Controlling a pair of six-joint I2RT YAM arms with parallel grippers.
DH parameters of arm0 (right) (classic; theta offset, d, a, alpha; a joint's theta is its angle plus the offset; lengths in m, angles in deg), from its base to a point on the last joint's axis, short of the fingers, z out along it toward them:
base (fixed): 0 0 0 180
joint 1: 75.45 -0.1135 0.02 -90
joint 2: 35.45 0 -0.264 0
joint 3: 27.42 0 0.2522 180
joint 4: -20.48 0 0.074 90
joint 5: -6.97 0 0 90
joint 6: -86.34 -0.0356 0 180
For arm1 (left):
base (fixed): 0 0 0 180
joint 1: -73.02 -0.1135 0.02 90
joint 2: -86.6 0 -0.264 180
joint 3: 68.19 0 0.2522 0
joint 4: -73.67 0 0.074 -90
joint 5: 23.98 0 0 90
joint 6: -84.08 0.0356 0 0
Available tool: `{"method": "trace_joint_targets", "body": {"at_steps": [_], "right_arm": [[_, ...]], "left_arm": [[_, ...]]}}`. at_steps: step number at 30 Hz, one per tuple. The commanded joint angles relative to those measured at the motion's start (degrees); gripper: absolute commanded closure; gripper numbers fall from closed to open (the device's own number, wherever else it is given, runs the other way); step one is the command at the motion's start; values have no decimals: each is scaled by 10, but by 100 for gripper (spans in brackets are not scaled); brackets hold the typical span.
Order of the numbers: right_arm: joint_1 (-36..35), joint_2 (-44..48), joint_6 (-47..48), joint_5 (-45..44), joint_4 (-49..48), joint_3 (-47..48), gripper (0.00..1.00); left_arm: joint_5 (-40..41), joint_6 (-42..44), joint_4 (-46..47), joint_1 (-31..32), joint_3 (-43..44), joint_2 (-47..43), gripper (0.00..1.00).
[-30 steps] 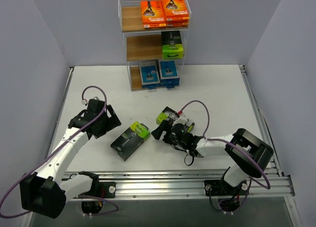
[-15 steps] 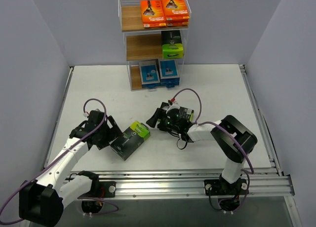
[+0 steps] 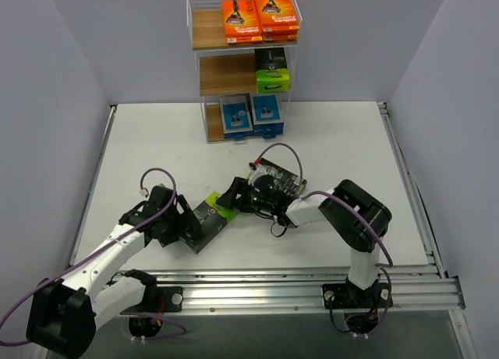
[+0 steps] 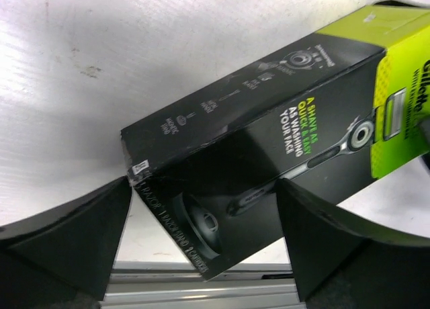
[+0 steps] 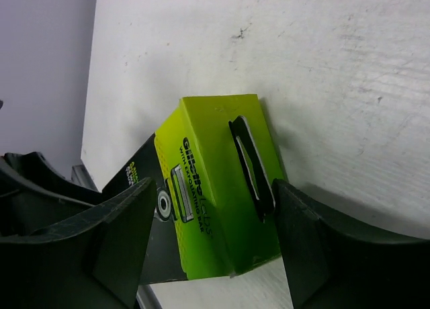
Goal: Place and organize the shaving razors onto the shelf
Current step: Grab a shaving razor with the right arm
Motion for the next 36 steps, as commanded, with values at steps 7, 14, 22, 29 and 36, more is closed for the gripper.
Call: {"method": "trace_joint_targets", "body": {"at_steps": [7,14,22,29,36], "right_arm": [[-28,15,-65,44,-152,-92,40],[-46,17,-130,40,-267,-145,50],[-62,87,-66,15,-125,-110,62],[-74,135,-47,0,-73,-86,63],[-76,138,-59,0,-75,-81,76]], "left_arm": [[65,6,99,5,10,75,13],[87,33,122,2,81,173,14],[98,58,118,-5,111,194,14],[88,61,125,-5,107,195,14],[72,63,134,-5,98,193,14]]}}
